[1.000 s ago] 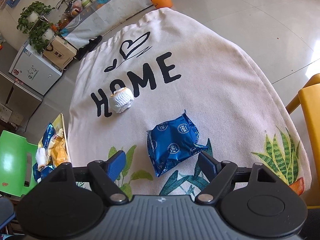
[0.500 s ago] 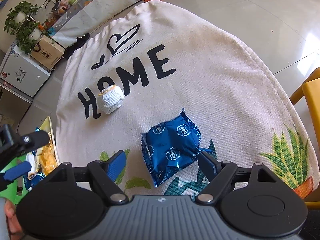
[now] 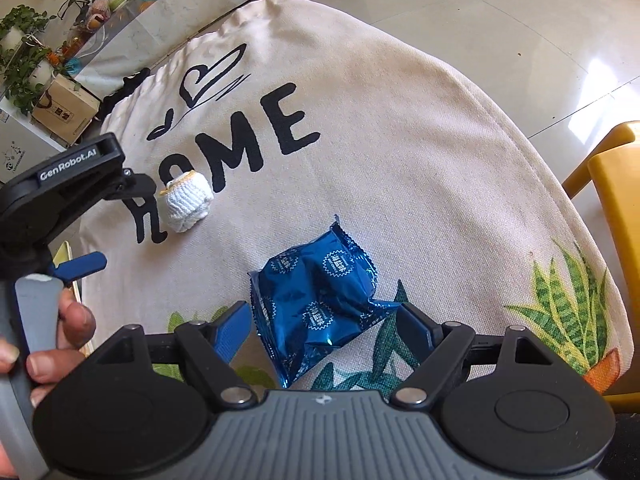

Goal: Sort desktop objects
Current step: 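Lower the right tool onto a blue foil packet while the left tool approaches a rolled white sock, then close the left tool on the rolled sock while the right tool closes on the blue packet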

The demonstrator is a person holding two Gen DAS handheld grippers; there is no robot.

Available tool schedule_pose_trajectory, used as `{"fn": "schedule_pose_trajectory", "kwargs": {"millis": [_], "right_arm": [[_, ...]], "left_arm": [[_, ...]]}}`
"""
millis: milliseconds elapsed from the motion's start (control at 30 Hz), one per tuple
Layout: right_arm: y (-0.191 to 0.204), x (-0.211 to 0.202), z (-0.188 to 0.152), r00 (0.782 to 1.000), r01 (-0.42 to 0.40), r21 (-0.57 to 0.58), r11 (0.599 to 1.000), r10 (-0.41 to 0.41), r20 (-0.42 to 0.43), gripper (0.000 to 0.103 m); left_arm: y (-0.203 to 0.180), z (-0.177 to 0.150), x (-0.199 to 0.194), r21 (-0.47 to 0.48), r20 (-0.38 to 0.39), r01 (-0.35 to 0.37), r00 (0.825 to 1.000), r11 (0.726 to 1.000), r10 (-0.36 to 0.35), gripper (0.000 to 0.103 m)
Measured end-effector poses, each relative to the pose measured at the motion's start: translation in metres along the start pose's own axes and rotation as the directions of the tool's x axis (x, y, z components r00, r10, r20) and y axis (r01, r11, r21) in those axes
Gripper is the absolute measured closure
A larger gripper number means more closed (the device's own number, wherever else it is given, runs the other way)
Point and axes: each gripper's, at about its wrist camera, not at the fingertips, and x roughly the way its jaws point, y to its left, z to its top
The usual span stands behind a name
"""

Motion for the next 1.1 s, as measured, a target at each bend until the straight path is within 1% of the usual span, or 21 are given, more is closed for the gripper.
{"fn": "schedule_pose_trajectory", "kwargs": {"millis": [167, 233, 300, 367, 433, 500, 567, 633, 700, 767, 833, 967, 1033, 1100], "right_arm": [[-0.001, 0.003, 0.001, 1.0, 0.009, 0.012, 1.0, -0.009, -0.004, 0.023], [0.0, 0.004, 0.001, 1.0, 0.004, 0.012, 1.0, -0.004, -0.005, 0.023], [0.001, 0.006, 0.002, 1.0, 0.005, 0.012, 1.0, -0.005, -0.005, 0.023], [0.001, 0.009, 0.002, 1.0, 0.011, 0.017, 1.0, -0.01, -0.009, 0.023], [0.001, 0.011, 0.002, 1.0, 0.009, 0.022, 1.0, -0.008, -0.011, 0.023], [0.001, 0.013, 0.002, 1.0, 0.009, 0.023, 1.0, -0.008, -0.012, 0.023], [0.0, 0.014, 0.003, 1.0, 0.007, 0.02, 1.0, -0.007, -0.011, 0.023], [-0.001, 0.015, 0.004, 1.0, 0.011, 0.02, 1.0, -0.011, -0.005, 0.023], [-0.001, 0.016, 0.005, 1.0, 0.012, 0.023, 1.0, -0.012, -0.002, 0.023], [-0.002, 0.019, 0.006, 1.0, 0.007, 0.031, 0.999, -0.007, -0.003, 0.022], [-0.002, 0.021, 0.007, 1.0, 0.003, 0.035, 0.999, -0.003, -0.002, 0.019], [-0.002, 0.026, 0.007, 1.0, 0.004, 0.059, 0.998, -0.004, -0.005, 0.017], [-0.003, 0.028, 0.008, 1.0, -0.003, 0.07, 0.998, 0.003, -0.011, 0.016], [-0.002, 0.031, 0.008, 1.0, -0.009, 0.079, 0.997, 0.011, -0.014, 0.014]], "left_arm": [[-0.003, 0.007, 0.027, -0.014, -0.008, -0.024, 1.0, 1.0, 0.024, 0.001], [-0.005, 0.008, 0.035, -0.02, -0.021, -0.015, 1.0, 1.0, 0.014, 0.001], [-0.008, 0.008, 0.041, -0.009, -0.017, -0.008, 1.0, 1.0, 0.008, 0.001], [-0.011, 0.008, 0.049, 0.006, -0.014, -0.025, 1.0, 1.0, 0.025, 0.001], [-0.01, 0.008, 0.058, -0.004, -0.027, -0.043, 0.999, 0.999, 0.043, 0.001], [-0.006, 0.008, 0.066, -0.017, -0.035, -0.057, 0.998, 0.998, 0.056, 0.005], [-0.002, 0.008, 0.072, -0.027, -0.04, -0.04, 0.998, 0.999, 0.039, 0.005], [-0.001, 0.008, 0.074, -0.041, -0.044, -0.035, 0.998, 0.999, 0.033, 0.012], [-0.002, 0.006, 0.074, -0.033, -0.043, -0.029, 0.999, 0.999, 0.027, 0.021], [-0.003, 0.005, 0.073, -0.013, -0.038, -0.027, 0.999, 1.0, 0.027, 0.024], [-0.003, 0.004, 0.072, -0.01, -0.044, -0.016, 0.999, 1.0, 0.015, 0.027], [0.004, 0.003, 0.07, -0.013, -0.054, -0.007, 0.999, 1.0, 0.006, 0.027], [0.006, 0.003, 0.071, 0.019, -0.067, -0.012, 0.998, 1.0, 0.013, 0.024], [0.008, 0.002, 0.07, 0.035, -0.076, -0.031, 0.997, 0.999, 0.033, 0.021]]}}
